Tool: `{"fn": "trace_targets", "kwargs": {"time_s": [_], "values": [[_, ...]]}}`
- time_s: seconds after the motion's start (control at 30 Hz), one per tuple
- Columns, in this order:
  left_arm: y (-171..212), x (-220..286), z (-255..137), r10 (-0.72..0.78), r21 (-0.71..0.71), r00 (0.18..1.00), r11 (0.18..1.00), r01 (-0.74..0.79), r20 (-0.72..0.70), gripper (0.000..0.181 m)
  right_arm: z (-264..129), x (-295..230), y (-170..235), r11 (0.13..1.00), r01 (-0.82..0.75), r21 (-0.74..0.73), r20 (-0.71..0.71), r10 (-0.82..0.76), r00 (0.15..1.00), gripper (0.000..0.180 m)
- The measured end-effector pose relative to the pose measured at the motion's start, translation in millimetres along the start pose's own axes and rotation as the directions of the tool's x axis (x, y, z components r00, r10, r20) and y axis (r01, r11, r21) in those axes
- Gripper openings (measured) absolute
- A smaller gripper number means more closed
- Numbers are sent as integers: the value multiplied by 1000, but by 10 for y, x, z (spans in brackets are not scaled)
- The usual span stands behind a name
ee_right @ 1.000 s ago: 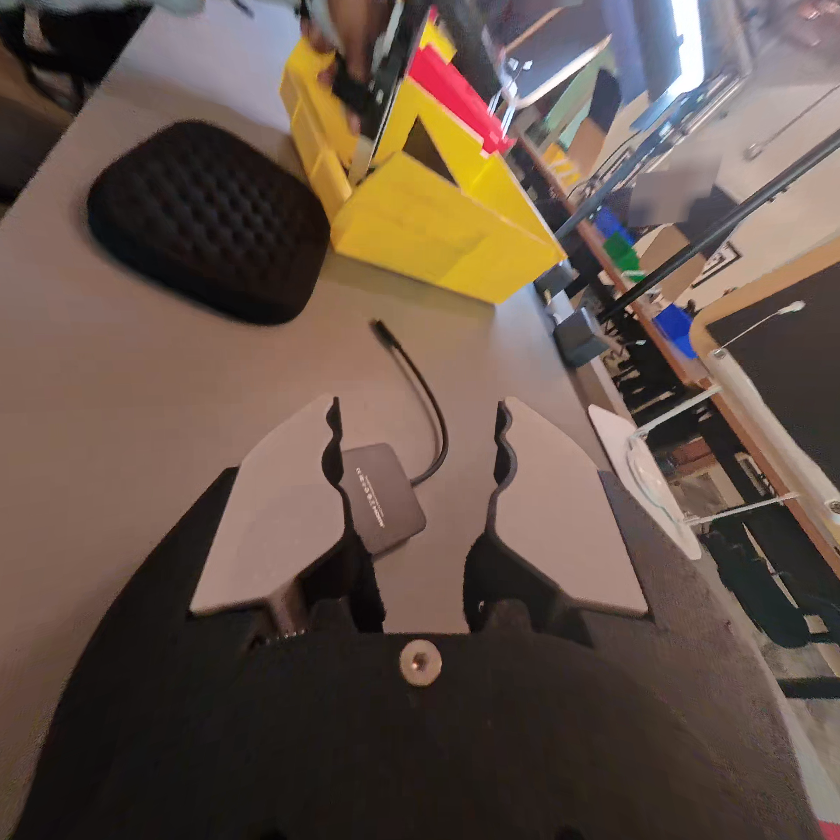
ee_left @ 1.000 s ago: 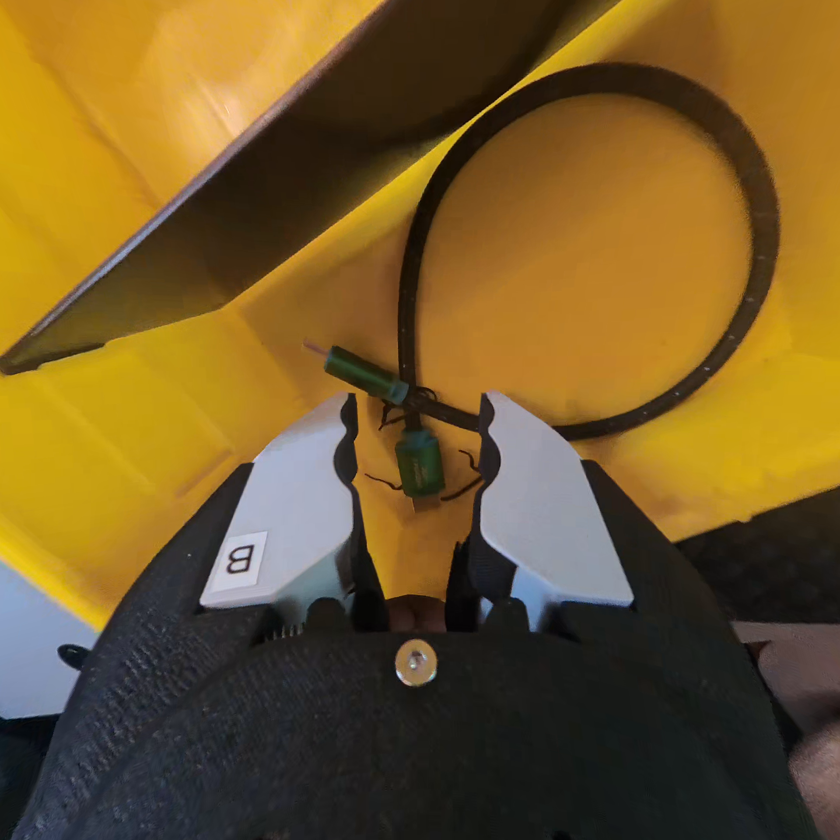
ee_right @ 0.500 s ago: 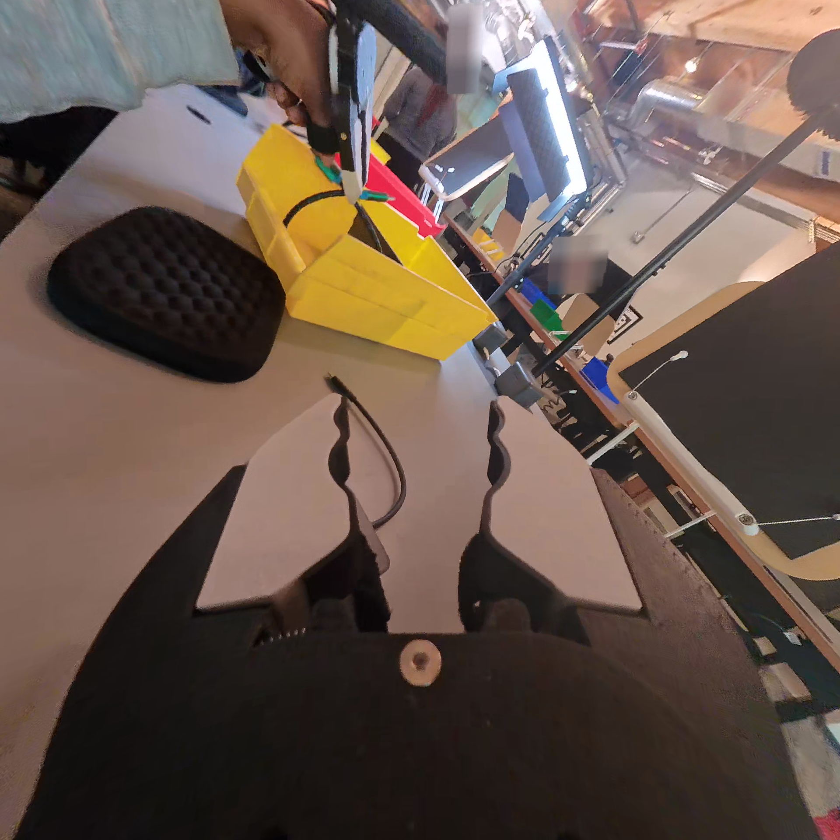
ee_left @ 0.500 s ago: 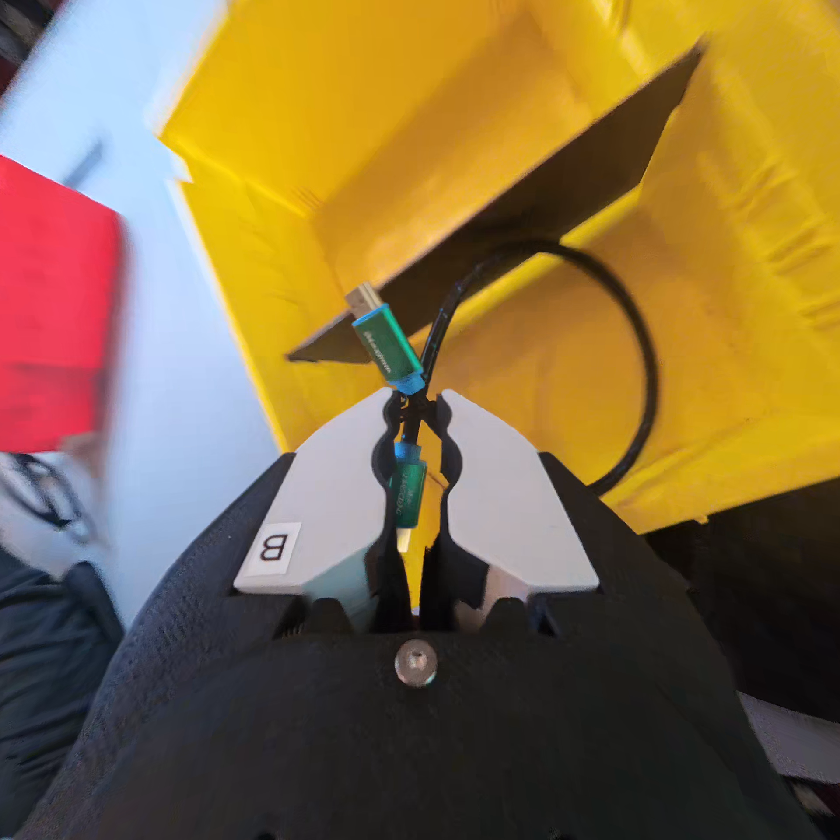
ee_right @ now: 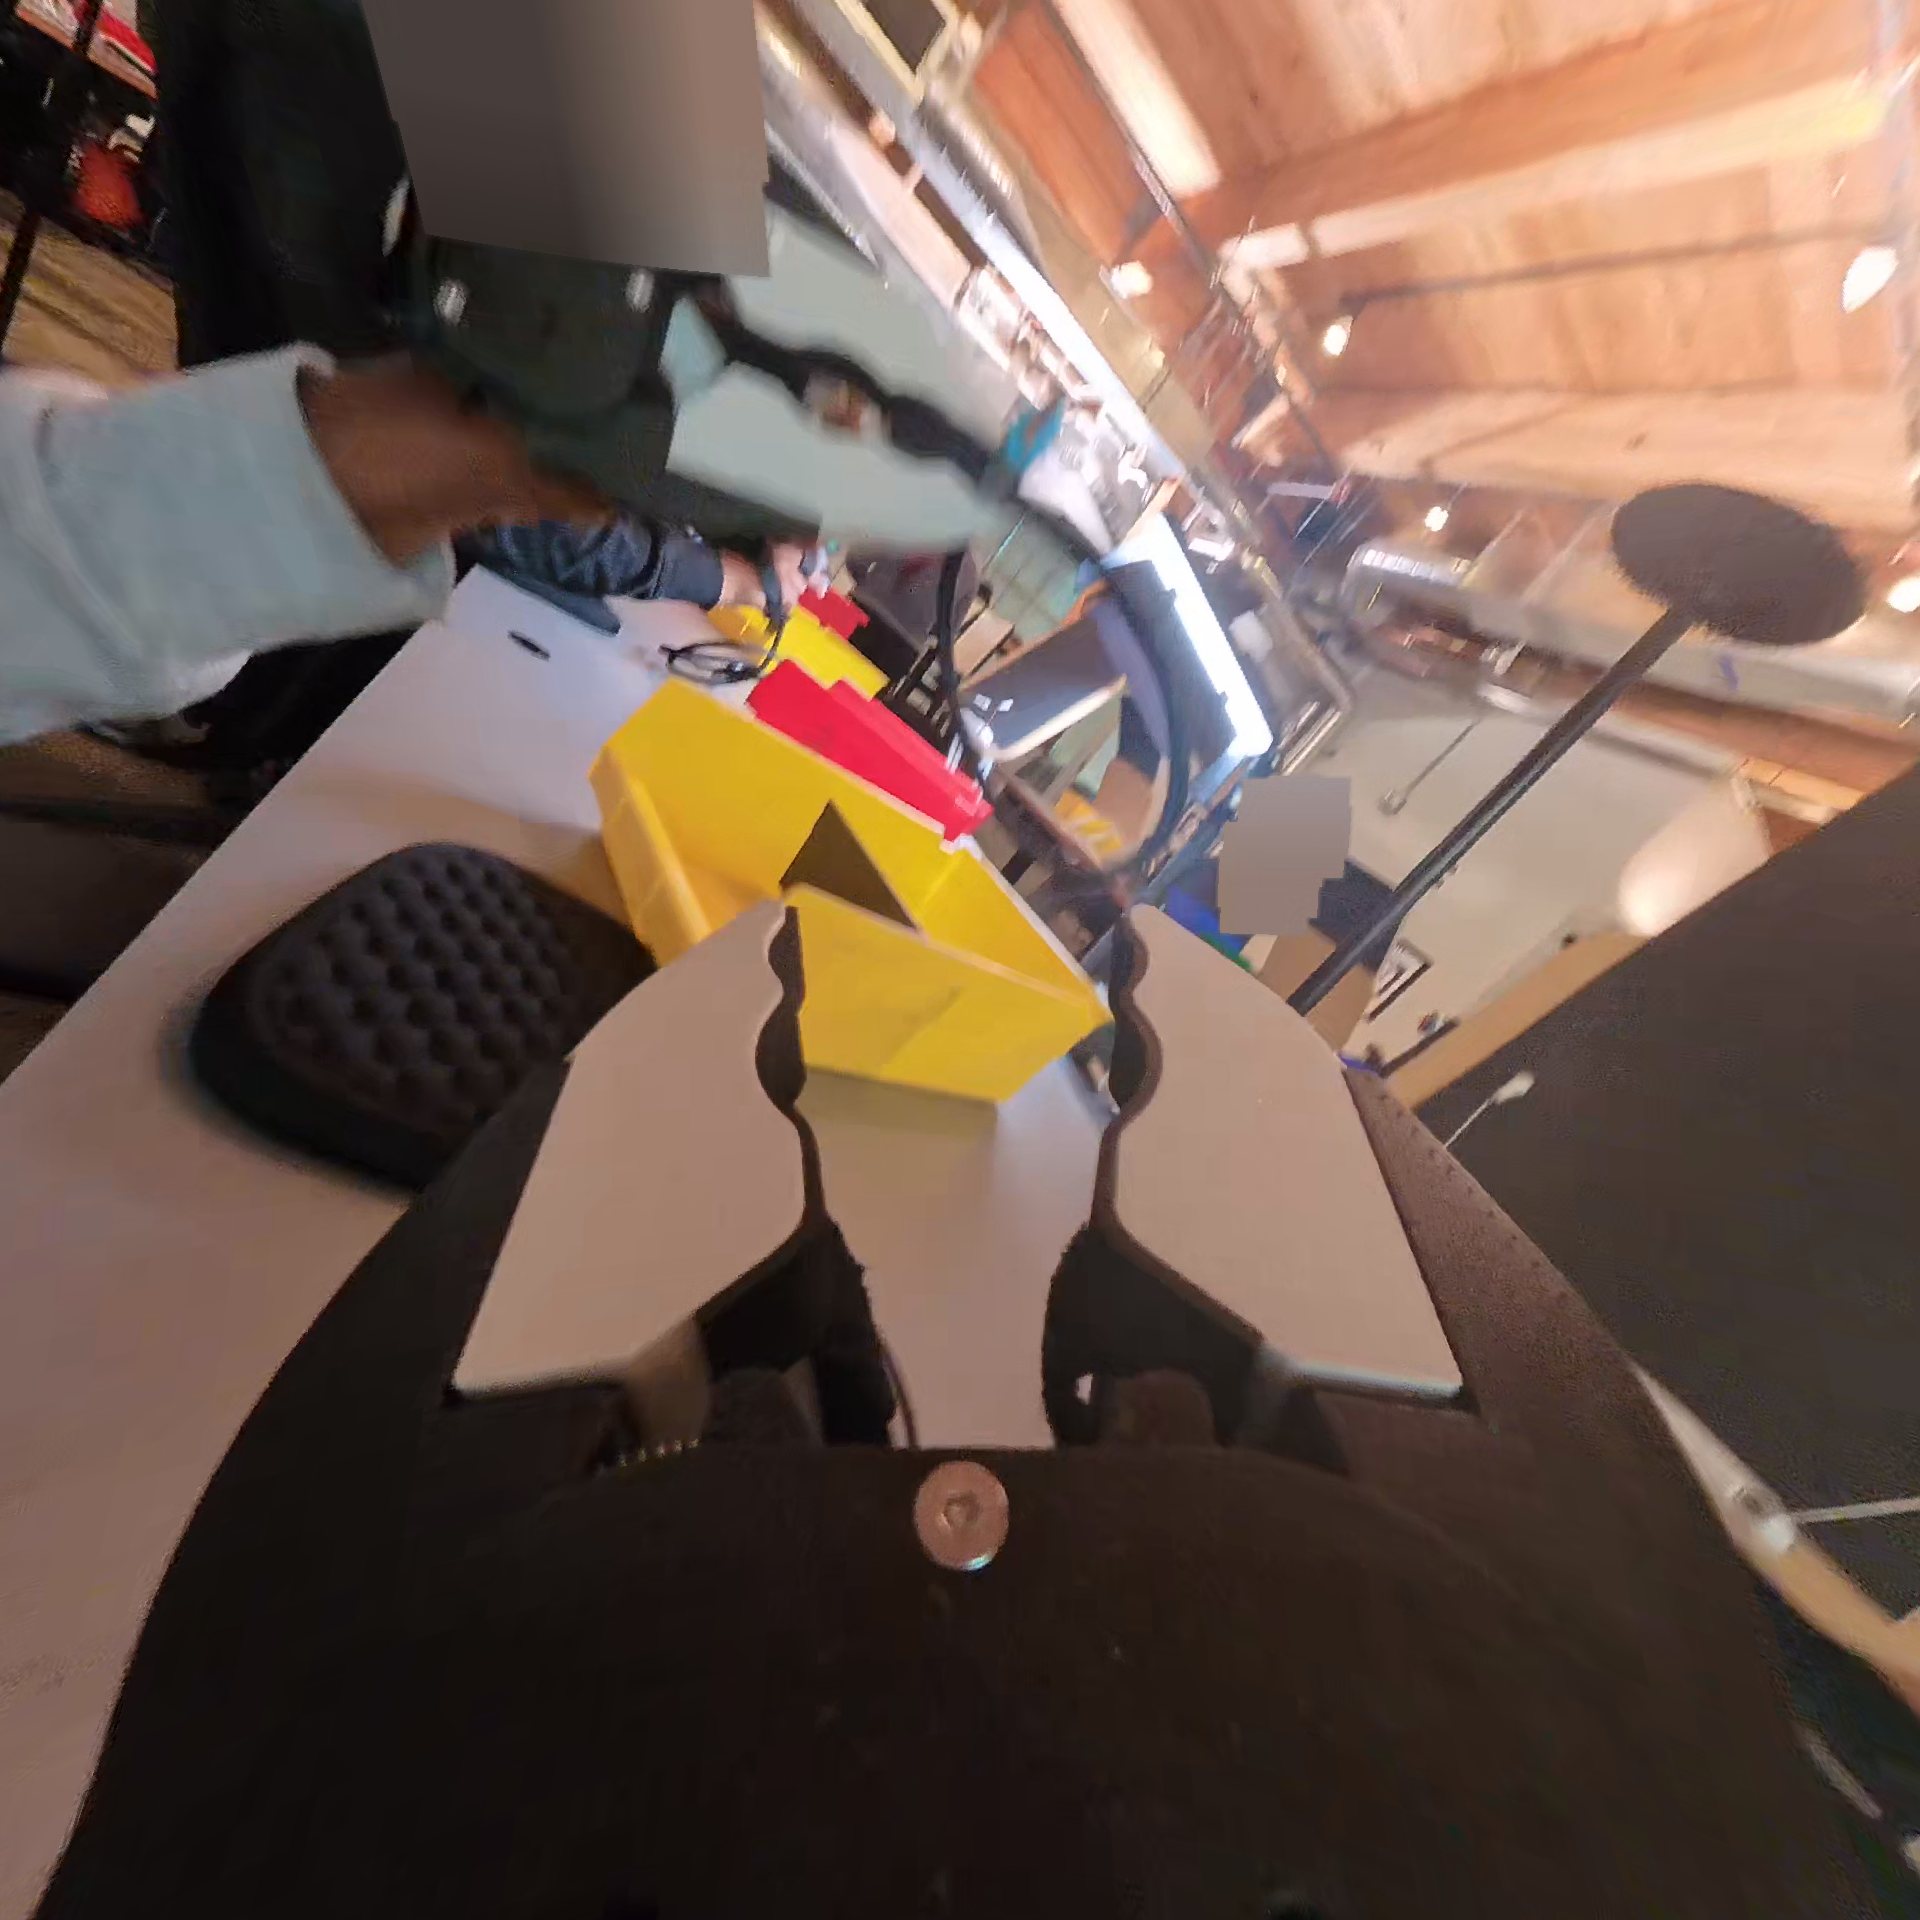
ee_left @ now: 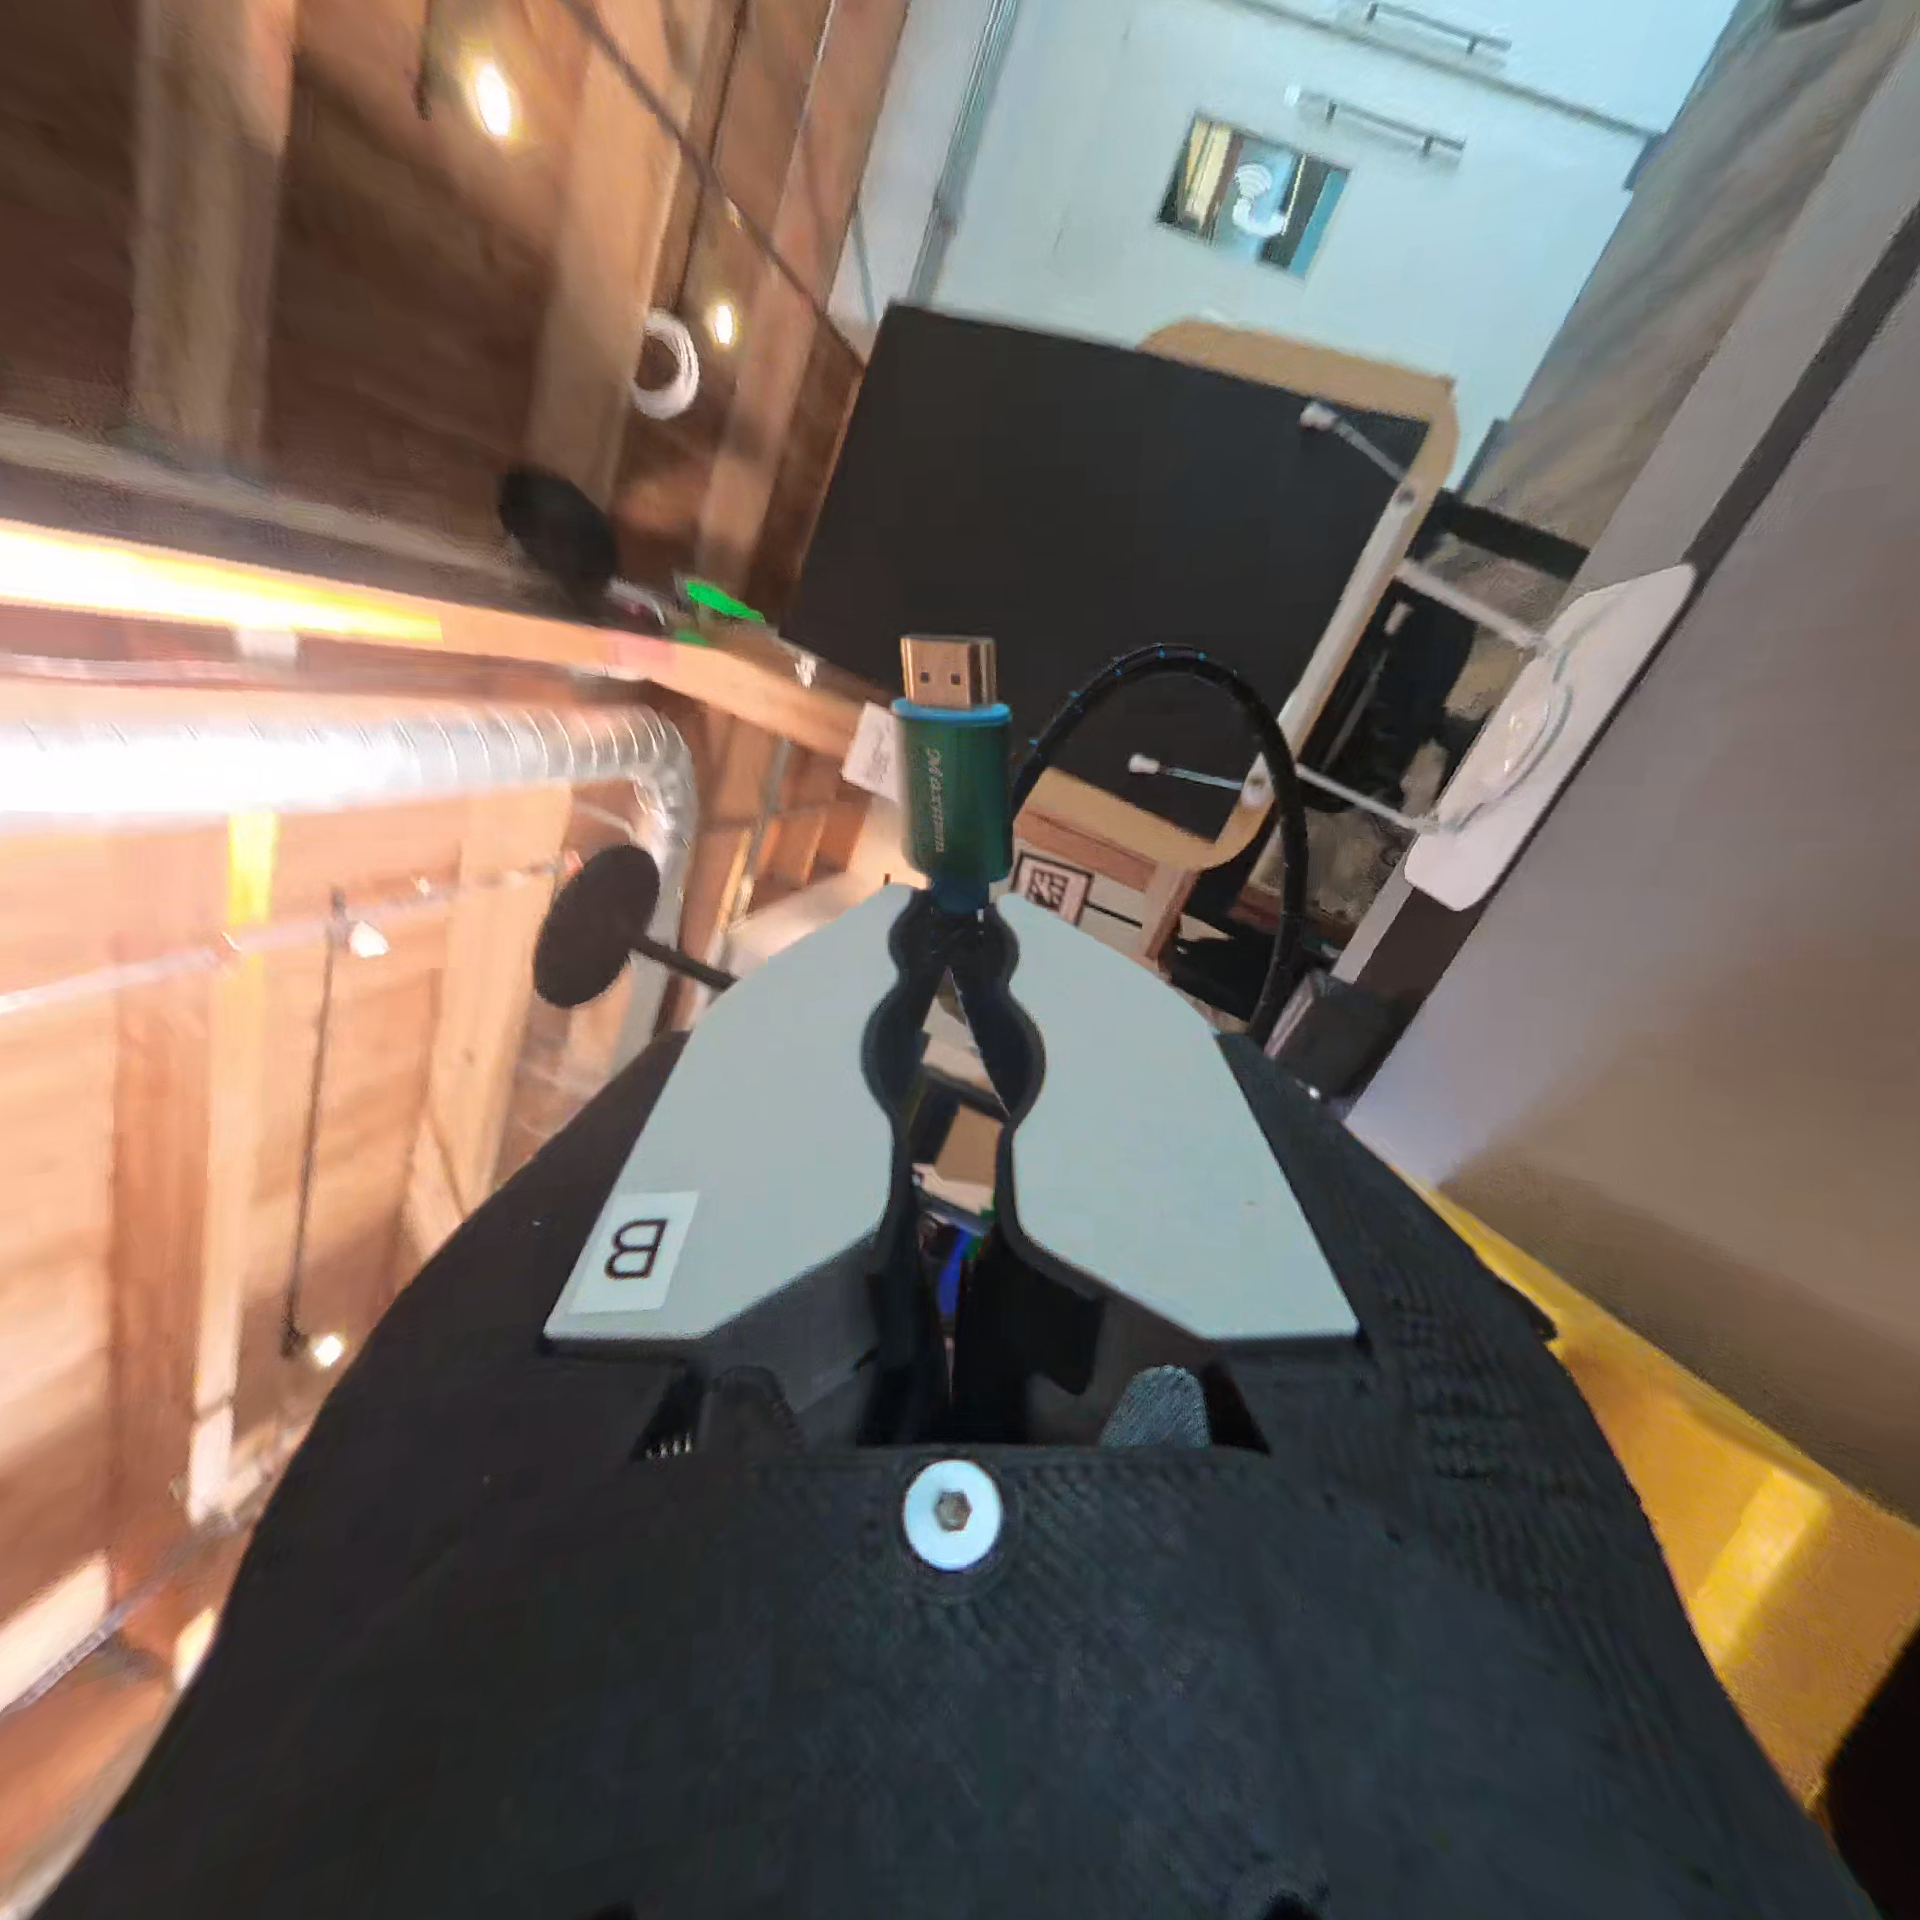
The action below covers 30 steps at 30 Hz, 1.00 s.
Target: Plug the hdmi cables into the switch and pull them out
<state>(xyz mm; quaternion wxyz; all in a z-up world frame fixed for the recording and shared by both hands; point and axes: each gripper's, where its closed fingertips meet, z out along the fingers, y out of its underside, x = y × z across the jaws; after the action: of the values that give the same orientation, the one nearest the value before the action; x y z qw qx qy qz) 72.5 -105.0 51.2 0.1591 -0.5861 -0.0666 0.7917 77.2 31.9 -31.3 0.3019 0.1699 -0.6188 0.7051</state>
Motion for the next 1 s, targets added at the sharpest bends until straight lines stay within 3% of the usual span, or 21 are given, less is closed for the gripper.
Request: {"fn": "trace_targets", "kwargs": {"time_s": [0.17, 0.3, 0.47, 0.6, 1.0], "values": [[-392, 634, -21, 84, 113, 992, 991, -74, -92, 8, 218, 14, -390, 987, 138, 85, -23, -137, 990, 54], [-436, 999, -13, 125, 137, 976, 985, -102, -177, 8, 336, -2, -295, 972, 226, 65, -95, -220, 971, 52], [-499, 1160, -67, 166, 201, 962, 972, -123, -215, 9, 379, -152, -10, 929, 361, -86, -33, -365, 931, 46], [-549, 1204, -101, 200, 233, 954, 961, -148, -221, 10, 377, -177, 69, 912, 382, -147, 4, -386, 923, 23], [-625, 1212, -140, 138, 336, 974, 939, -72, -178, 20, 304, -302, -65, 940, 336, -60, 62, -332, 941, 21]]}}
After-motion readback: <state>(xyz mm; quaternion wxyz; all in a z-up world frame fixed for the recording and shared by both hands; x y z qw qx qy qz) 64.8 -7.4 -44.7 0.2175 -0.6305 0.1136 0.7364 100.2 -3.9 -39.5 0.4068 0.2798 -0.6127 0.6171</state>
